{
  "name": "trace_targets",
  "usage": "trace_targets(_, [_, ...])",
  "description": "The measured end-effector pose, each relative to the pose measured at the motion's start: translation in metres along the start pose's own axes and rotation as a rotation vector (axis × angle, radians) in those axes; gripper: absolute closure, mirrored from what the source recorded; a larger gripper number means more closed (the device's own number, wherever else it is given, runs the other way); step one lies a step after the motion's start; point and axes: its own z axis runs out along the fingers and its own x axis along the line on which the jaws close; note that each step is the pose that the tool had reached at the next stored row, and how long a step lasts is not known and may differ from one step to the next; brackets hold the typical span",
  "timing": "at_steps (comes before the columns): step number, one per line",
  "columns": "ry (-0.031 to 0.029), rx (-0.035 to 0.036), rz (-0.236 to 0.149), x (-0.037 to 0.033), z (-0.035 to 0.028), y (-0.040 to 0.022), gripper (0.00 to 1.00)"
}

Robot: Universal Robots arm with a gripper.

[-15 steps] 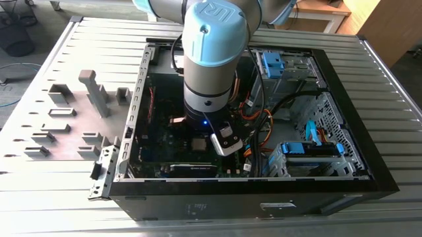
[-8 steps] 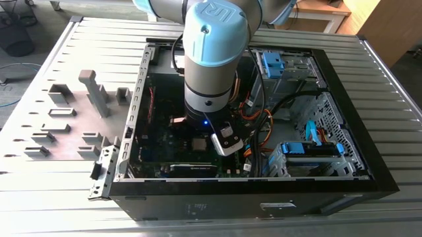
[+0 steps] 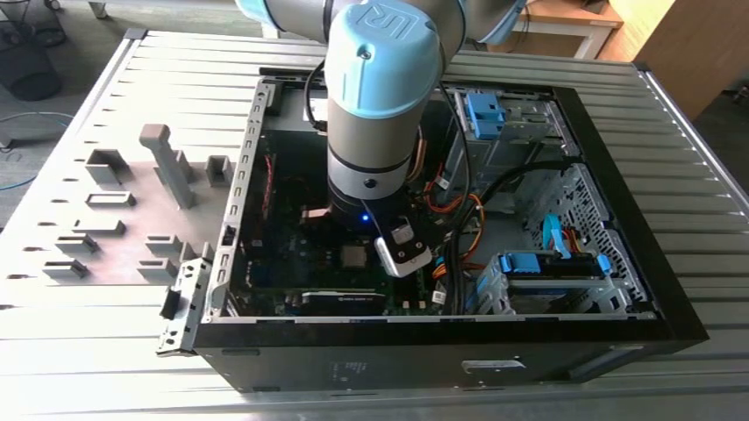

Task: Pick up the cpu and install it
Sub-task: 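Place the cpu into insertion slot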

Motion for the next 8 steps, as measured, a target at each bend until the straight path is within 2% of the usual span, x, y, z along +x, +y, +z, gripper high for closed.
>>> trace_targets(2, [0.0000,0.0000,0.000,0.0000,0.0000,0.0000,0.44])
trace_targets(3, [0.0000,0.0000,0.000,0.0000,0.0000,0.0000,0.38])
trace_targets(8, [0.0001,0.0002,0.000,-0.0001,-0.0002,0.0000,0.38])
